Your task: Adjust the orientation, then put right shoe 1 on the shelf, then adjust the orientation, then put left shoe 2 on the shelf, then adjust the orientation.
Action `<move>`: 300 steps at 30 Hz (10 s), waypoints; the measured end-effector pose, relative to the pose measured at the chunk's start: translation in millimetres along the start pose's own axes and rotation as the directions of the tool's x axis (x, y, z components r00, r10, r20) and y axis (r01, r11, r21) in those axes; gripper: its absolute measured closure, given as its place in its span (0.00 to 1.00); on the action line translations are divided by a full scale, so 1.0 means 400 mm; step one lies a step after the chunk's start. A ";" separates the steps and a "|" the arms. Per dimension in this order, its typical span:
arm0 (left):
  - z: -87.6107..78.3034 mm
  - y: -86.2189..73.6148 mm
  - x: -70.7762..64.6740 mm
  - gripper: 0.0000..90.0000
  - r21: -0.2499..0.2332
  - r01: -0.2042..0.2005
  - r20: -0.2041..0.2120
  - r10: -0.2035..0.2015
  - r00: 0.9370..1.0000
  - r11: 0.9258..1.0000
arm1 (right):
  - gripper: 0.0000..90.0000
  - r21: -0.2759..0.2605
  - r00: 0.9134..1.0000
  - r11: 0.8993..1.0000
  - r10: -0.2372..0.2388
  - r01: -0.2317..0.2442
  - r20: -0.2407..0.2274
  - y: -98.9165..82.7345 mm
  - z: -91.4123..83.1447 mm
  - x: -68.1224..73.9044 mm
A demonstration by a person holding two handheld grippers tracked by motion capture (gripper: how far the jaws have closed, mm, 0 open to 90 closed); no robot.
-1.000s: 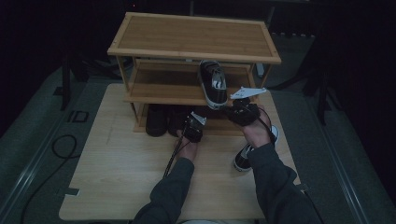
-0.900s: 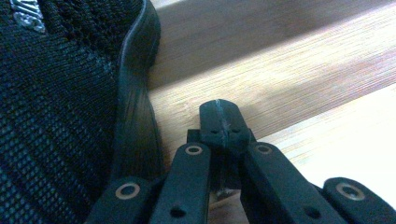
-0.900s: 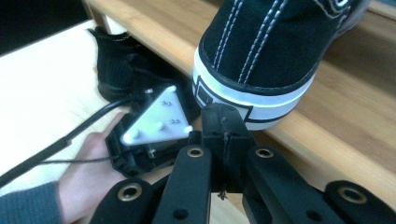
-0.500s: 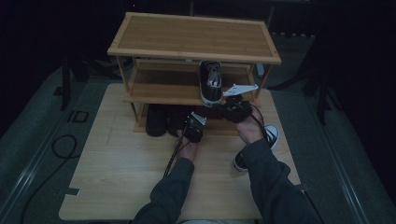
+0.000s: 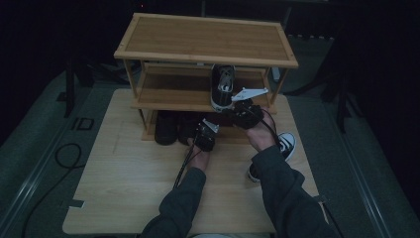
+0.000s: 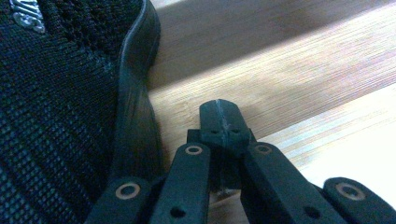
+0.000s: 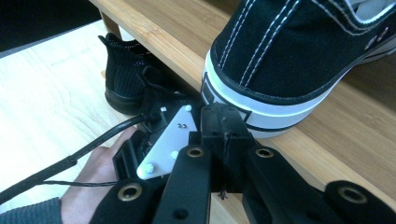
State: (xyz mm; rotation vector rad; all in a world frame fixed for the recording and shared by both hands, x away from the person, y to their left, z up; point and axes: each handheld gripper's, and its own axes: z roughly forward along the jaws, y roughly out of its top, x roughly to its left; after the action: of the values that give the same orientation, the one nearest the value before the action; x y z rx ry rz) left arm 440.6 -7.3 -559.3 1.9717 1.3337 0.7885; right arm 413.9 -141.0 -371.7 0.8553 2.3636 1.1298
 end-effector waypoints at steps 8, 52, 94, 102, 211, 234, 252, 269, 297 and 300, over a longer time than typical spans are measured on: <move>0.000 0.000 0.000 1.00 0.000 -0.002 -0.001 0.002 1.000 1.000 | 1.00 0.004 1.000 1.000 0.015 -0.015 0.004 0.001 0.005 -0.008; -0.001 0.000 -0.002 1.00 0.003 -0.014 -0.003 0.014 1.000 1.000 | 0.60 0.129 0.995 0.988 0.082 -0.089 0.062 -0.162 -0.102 -0.074; 0.000 0.000 -0.003 1.00 0.003 -0.018 -0.007 0.018 1.000 1.000 | 0.61 0.238 0.942 0.934 0.201 -0.267 0.270 -0.381 -0.143 -0.149; 0.000 0.000 -0.003 1.00 0.002 -0.018 -0.007 0.018 1.000 1.000 | 0.60 0.284 0.922 0.903 0.229 -0.321 0.312 -0.421 -0.123 -0.154; 0.000 0.000 -0.004 1.00 0.000 -0.024 -0.010 0.024 1.000 1.000 | 0.87 0.298 0.998 0.953 -0.066 0.064 -0.003 -0.380 -0.067 -0.007; 0.000 0.000 -0.005 1.00 0.000 -0.024 -0.010 0.024 1.000 1.000 | 0.86 0.335 0.997 0.940 0.042 -0.064 0.072 -0.393 -0.093 -0.001; 0.000 0.000 -0.004 1.00 0.000 -0.024 -0.009 0.024 1.000 1.000 | 0.97 0.337 0.988 0.929 0.150 -0.151 0.027 -0.409 -0.035 -0.030; 0.000 0.000 -0.004 1.00 0.001 -0.024 -0.008 0.024 1.000 1.000 | 0.98 0.318 0.985 0.934 0.171 -0.161 -0.002 -0.409 -0.045 -0.043; 0.000 0.000 -0.004 1.00 0.000 -0.025 -0.009 0.025 1.000 1.000 | 0.98 0.297 0.985 0.945 0.160 -0.135 -0.063 -0.404 -0.079 -0.059; 0.000 0.000 -0.004 1.00 0.000 -0.024 -0.009 0.024 1.000 1.000 | 0.98 0.297 0.986 0.946 0.155 -0.129 -0.068 -0.403 -0.080 -0.058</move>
State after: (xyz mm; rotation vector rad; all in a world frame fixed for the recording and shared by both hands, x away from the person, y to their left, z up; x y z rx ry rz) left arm 440.2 -8.8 -559.5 1.9900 1.3169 0.8092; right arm 355.0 -253.4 -478.4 1.1112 2.6234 0.8992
